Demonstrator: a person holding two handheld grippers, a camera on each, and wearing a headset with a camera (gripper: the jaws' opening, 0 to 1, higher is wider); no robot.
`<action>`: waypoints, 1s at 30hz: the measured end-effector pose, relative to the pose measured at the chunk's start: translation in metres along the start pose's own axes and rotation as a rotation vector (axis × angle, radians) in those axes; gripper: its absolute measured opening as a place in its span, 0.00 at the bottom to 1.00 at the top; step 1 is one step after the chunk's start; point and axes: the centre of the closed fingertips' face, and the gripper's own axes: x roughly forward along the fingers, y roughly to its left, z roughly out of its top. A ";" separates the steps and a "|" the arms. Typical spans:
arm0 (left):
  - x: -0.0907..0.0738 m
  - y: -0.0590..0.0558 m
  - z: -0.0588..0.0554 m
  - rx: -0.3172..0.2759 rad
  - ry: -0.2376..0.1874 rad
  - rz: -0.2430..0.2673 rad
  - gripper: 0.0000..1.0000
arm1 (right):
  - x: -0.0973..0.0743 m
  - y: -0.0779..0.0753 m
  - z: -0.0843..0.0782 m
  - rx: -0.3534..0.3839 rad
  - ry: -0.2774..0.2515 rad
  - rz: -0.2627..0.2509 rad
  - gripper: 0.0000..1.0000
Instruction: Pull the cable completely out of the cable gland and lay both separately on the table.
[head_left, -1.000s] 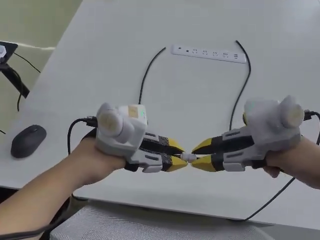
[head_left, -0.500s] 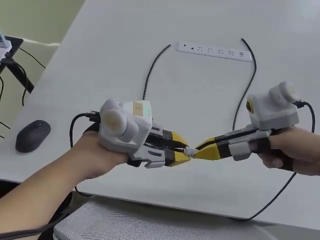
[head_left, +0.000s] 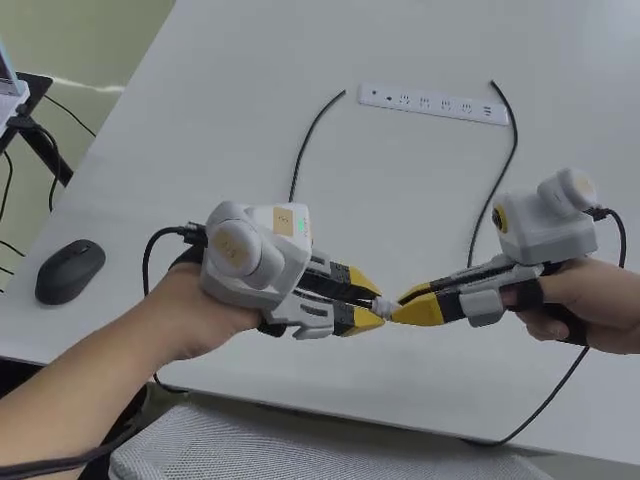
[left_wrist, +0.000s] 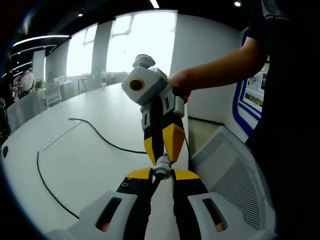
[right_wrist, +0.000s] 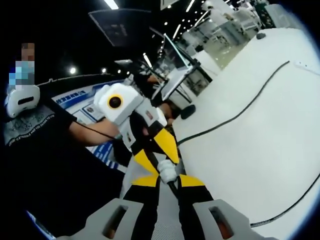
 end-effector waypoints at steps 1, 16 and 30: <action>0.000 0.000 0.000 -0.002 0.000 -0.002 0.15 | 0.000 0.001 0.000 -0.018 0.006 -0.008 0.09; -0.004 0.008 0.004 -0.155 -0.045 -0.014 0.15 | -0.004 -0.004 0.008 -0.584 0.061 -0.341 0.09; 0.001 0.002 -0.001 -0.178 -0.043 -0.025 0.15 | -0.004 -0.008 0.001 -0.773 0.123 -0.495 0.08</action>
